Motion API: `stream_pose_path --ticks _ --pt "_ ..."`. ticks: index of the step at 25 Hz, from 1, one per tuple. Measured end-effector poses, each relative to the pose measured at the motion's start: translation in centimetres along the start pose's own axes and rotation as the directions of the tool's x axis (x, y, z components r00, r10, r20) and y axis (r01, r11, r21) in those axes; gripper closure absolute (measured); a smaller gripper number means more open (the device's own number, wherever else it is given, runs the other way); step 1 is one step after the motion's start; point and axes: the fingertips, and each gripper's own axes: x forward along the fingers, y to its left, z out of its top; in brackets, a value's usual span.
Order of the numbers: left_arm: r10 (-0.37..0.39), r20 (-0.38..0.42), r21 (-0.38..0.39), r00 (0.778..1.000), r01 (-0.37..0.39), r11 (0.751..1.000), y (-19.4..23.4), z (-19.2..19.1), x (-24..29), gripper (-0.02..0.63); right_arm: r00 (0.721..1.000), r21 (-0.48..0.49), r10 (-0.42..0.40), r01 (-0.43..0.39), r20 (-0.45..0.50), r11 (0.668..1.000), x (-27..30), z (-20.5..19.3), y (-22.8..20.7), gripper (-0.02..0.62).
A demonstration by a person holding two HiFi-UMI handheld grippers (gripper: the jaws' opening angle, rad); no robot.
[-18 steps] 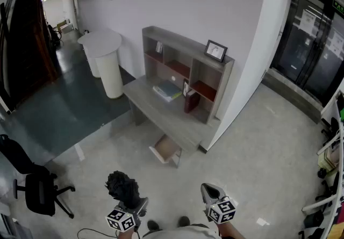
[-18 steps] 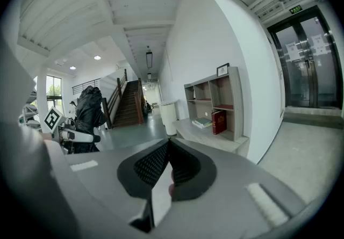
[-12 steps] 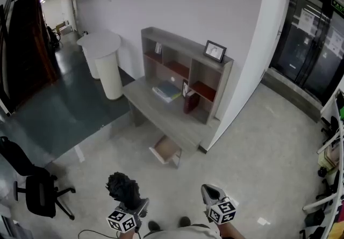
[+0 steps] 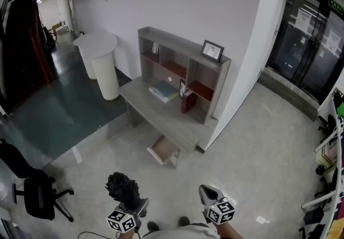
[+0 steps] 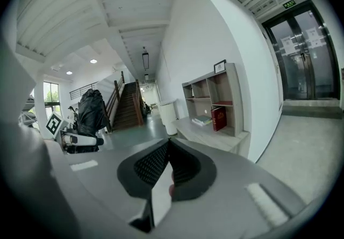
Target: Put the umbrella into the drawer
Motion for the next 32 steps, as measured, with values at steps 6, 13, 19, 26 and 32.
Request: stream_pose_path --ticks 6,13,19,26,32 --pt "-0.016 -0.001 -0.005 1.000 0.016 1.000 0.4 -0.2 -0.5 0.399 1.000 0.011 -0.020 0.020 -0.007 1.000 -0.1 -0.8 0.9 0.591" --pt "-0.030 -0.019 -0.008 0.999 0.030 1.000 1.8 -0.9 -2.3 0.399 0.998 0.022 -0.057 0.057 -0.032 0.998 0.4 -2.0 2.6 0.591" --pt "-0.040 -0.031 -0.006 0.999 0.040 0.999 3.5 -0.9 -4.0 0.399 0.997 0.029 -0.063 0.065 -0.046 0.997 1.3 -3.0 5.4 0.591" --pt "-0.075 -0.048 0.006 0.996 0.075 0.997 5.3 -1.0 -6.1 0.399 0.996 0.029 -0.080 0.081 -0.051 0.996 2.3 -4.2 8.8 0.591" --pt "-0.096 -0.064 0.012 0.993 0.097 0.995 7.0 -1.4 -7.5 0.399 0.993 0.040 -0.110 0.112 -0.051 0.993 2.4 -5.2 10.5 0.591"
